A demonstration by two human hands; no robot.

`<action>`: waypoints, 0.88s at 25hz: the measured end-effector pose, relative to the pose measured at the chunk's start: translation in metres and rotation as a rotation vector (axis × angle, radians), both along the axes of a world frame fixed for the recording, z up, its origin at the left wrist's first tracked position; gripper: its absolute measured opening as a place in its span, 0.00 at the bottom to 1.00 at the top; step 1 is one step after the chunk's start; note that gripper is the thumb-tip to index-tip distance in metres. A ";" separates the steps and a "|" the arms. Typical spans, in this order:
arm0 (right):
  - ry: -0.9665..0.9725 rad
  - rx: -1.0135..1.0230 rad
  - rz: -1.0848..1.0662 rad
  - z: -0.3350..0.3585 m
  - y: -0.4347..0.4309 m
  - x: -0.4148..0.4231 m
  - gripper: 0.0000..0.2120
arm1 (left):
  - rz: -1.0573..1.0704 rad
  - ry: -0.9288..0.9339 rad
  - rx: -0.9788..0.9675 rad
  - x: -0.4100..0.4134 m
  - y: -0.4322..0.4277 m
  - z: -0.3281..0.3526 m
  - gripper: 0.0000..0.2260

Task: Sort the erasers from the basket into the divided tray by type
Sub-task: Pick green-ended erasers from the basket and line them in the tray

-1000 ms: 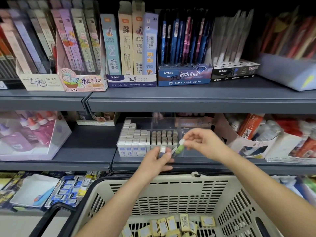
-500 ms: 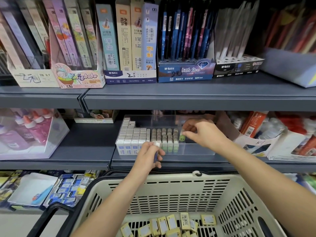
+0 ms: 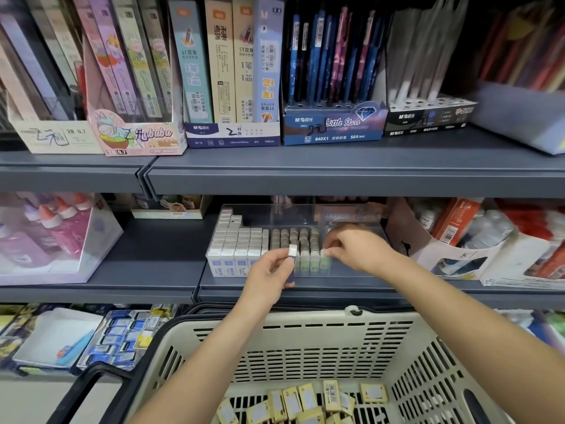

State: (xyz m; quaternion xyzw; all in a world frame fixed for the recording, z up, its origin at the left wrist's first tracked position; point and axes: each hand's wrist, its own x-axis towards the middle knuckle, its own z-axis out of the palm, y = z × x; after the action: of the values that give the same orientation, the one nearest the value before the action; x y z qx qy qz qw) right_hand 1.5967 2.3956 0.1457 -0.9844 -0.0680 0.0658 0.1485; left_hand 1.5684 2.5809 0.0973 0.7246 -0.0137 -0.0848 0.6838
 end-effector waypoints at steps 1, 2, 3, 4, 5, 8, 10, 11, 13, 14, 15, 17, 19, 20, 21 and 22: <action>0.018 -0.011 -0.005 -0.002 -0.001 0.000 0.10 | -0.009 0.011 -0.004 0.000 -0.001 -0.001 0.14; 0.025 -0.021 -0.005 -0.003 -0.002 -0.001 0.11 | -0.016 0.019 -0.012 0.000 -0.002 -0.002 0.15; 0.014 -0.019 -0.006 -0.004 -0.003 -0.001 0.12 | -0.024 0.023 -0.021 0.000 -0.002 -0.002 0.15; -0.020 0.013 -0.007 -0.004 -0.003 -0.003 0.13 | -0.036 0.018 -0.031 0.000 -0.003 -0.002 0.14; -0.062 0.090 -0.015 -0.004 -0.001 -0.006 0.14 | -0.053 0.004 -0.039 0.000 -0.004 -0.001 0.13; -0.108 0.369 -0.040 0.000 0.011 -0.016 0.14 | -0.101 -0.063 -0.032 -0.001 -0.012 0.005 0.10; -0.073 0.446 -0.043 0.003 0.014 -0.019 0.07 | -0.096 -0.098 -0.029 -0.002 -0.017 0.009 0.11; -0.066 0.466 -0.054 0.007 0.011 -0.018 0.05 | -0.080 -0.117 -0.027 -0.001 -0.018 0.010 0.11; -0.107 0.500 -0.111 0.016 0.001 -0.010 0.09 | -0.038 -0.153 0.004 0.001 -0.015 0.010 0.10; -0.136 0.515 -0.157 0.019 -0.004 -0.005 0.10 | -0.022 -0.168 0.034 0.002 -0.011 0.010 0.10; -0.163 0.506 -0.202 0.021 -0.008 0.000 0.11 | -0.012 -0.183 0.072 0.003 -0.007 0.009 0.10; -0.210 0.419 -0.255 0.020 -0.012 0.009 0.10 | 0.001 -0.210 0.156 0.002 0.002 0.005 0.09; -0.252 0.336 -0.248 0.015 -0.010 0.015 0.07 | 0.006 -0.226 0.206 -0.001 0.009 0.000 0.09; -0.265 0.307 -0.235 0.014 -0.008 0.018 0.06 | 0.006 -0.228 0.213 -0.001 0.011 -0.003 0.09; -0.268 0.287 -0.223 0.013 -0.007 0.019 0.04 | 0.006 -0.228 0.213 -0.001 0.013 -0.005 0.09; -0.259 0.269 -0.217 0.013 -0.005 0.021 0.04 | 0.005 -0.226 0.212 -0.001 0.014 -0.006 0.08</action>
State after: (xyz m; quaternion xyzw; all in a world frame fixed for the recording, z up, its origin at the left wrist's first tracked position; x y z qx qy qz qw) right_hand 1.6175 2.3903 0.1591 -0.9575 0.0118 -0.0875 0.2746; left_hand 1.5673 2.5950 0.0909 0.7977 -0.0796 -0.0021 0.5977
